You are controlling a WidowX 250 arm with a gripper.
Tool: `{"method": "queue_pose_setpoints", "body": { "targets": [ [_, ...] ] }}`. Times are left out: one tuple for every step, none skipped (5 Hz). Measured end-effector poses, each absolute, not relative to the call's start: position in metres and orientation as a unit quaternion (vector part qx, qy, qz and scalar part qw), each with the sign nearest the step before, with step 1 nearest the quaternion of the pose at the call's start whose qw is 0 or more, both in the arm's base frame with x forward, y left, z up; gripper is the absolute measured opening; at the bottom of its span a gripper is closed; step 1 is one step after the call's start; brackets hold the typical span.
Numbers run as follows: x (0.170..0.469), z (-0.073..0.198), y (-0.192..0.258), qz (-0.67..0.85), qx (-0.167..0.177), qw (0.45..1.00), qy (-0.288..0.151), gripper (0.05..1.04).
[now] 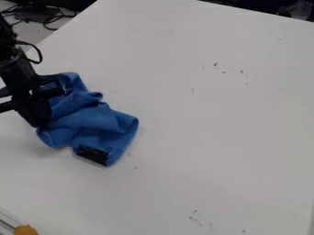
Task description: Fold the cloth from bottom right to top left
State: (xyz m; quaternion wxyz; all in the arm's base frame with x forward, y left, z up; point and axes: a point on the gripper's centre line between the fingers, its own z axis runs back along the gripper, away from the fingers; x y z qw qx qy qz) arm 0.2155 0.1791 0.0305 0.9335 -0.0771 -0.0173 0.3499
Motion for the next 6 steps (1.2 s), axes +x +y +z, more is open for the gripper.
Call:
{"method": "queue_pose_setpoints", "body": {
  "targets": [
    [0.218, 0.032, 0.180, 0.340, -0.077, 0.937, -0.018, 0.519],
    [0.226, 0.036, 0.180, 0.328, -0.079, 0.941, -0.029, 0.824],
    [0.234, 0.050, 0.177, 0.320, -0.087, 0.943, -0.032, 1.010],
    [0.241, 0.071, 0.175, 0.321, -0.074, 0.943, -0.044, 1.008],
    [0.259, 0.100, 0.166, 0.311, -0.055, 0.947, -0.058, 1.001],
    [0.273, 0.115, 0.147, 0.305, -0.041, 0.951, -0.042, 1.001]
  ]
}}
